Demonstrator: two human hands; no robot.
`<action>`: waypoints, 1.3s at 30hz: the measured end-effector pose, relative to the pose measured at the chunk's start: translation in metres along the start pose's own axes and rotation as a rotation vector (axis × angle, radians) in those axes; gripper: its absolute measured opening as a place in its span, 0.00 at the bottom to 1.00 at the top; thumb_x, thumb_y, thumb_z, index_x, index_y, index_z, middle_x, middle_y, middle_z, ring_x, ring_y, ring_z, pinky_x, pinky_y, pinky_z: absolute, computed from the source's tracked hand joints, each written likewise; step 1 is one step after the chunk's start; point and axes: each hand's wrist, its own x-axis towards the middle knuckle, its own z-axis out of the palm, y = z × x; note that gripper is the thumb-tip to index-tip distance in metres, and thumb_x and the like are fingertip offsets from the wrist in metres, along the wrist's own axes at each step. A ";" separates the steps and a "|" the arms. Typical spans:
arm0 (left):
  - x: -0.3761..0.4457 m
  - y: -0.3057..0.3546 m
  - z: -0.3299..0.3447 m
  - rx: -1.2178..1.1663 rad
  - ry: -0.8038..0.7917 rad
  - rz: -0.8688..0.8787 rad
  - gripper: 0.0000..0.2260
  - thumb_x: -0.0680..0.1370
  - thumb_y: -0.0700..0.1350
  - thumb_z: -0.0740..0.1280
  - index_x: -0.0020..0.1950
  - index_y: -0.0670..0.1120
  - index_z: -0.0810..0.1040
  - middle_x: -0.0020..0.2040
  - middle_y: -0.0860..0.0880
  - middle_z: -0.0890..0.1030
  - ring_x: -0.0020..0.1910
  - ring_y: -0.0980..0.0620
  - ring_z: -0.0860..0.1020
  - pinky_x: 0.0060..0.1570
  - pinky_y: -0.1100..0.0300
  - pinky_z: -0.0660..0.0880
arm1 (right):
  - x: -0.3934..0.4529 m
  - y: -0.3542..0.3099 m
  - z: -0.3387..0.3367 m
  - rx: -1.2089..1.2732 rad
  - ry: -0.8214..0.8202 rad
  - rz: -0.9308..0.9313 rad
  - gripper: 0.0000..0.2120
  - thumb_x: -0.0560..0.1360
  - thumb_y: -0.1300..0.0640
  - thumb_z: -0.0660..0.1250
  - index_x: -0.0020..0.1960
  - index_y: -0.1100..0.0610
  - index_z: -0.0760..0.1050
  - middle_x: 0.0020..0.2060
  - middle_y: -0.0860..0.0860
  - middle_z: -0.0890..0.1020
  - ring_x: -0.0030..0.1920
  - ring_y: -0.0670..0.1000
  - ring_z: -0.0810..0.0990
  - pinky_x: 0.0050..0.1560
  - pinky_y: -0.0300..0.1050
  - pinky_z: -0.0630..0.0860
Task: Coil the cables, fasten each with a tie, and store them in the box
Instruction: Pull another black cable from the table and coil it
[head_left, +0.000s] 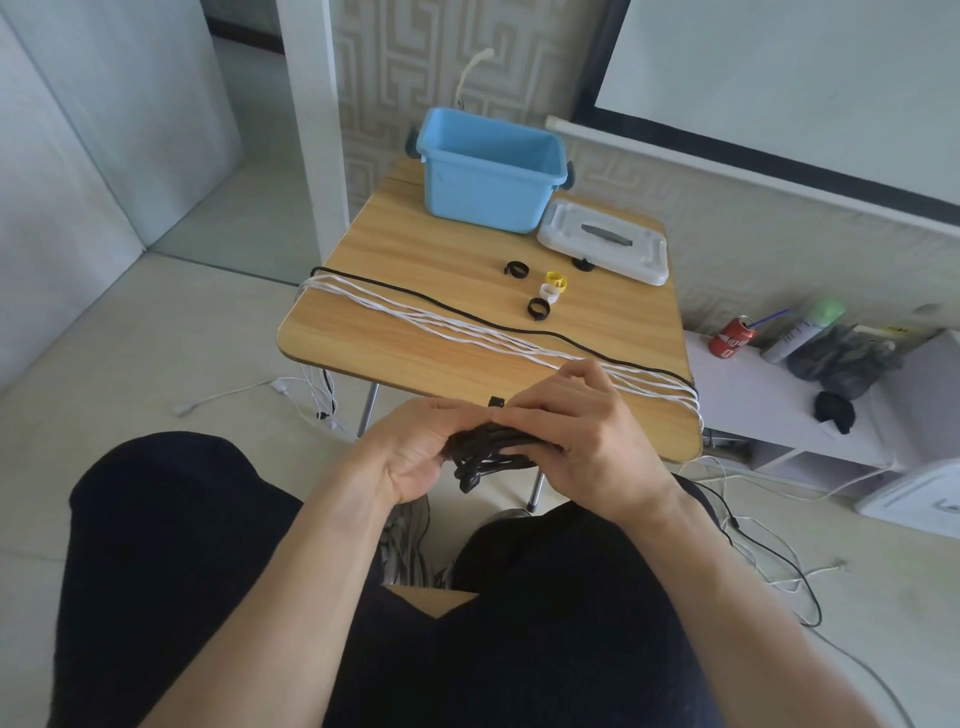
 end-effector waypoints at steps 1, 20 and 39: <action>0.001 0.000 0.003 0.016 0.015 -0.015 0.16 0.69 0.46 0.79 0.51 0.38 0.84 0.48 0.36 0.83 0.50 0.41 0.80 0.56 0.47 0.74 | 0.000 -0.001 0.001 -0.004 0.001 -0.010 0.10 0.72 0.65 0.76 0.53 0.59 0.86 0.46 0.52 0.86 0.44 0.52 0.84 0.54 0.56 0.73; -0.002 0.000 0.022 0.283 0.185 0.004 0.24 0.78 0.61 0.65 0.48 0.40 0.85 0.40 0.42 0.86 0.39 0.48 0.85 0.48 0.56 0.76 | -0.008 0.005 0.002 0.135 -0.014 0.156 0.10 0.73 0.53 0.74 0.52 0.55 0.86 0.47 0.48 0.86 0.48 0.47 0.84 0.56 0.58 0.71; -0.015 0.006 0.027 0.248 0.114 0.199 0.28 0.81 0.65 0.54 0.36 0.45 0.79 0.30 0.48 0.78 0.33 0.48 0.76 0.62 0.37 0.74 | 0.008 -0.019 -0.031 0.299 -0.049 0.443 0.18 0.71 0.66 0.76 0.58 0.55 0.81 0.53 0.49 0.78 0.55 0.48 0.79 0.59 0.39 0.75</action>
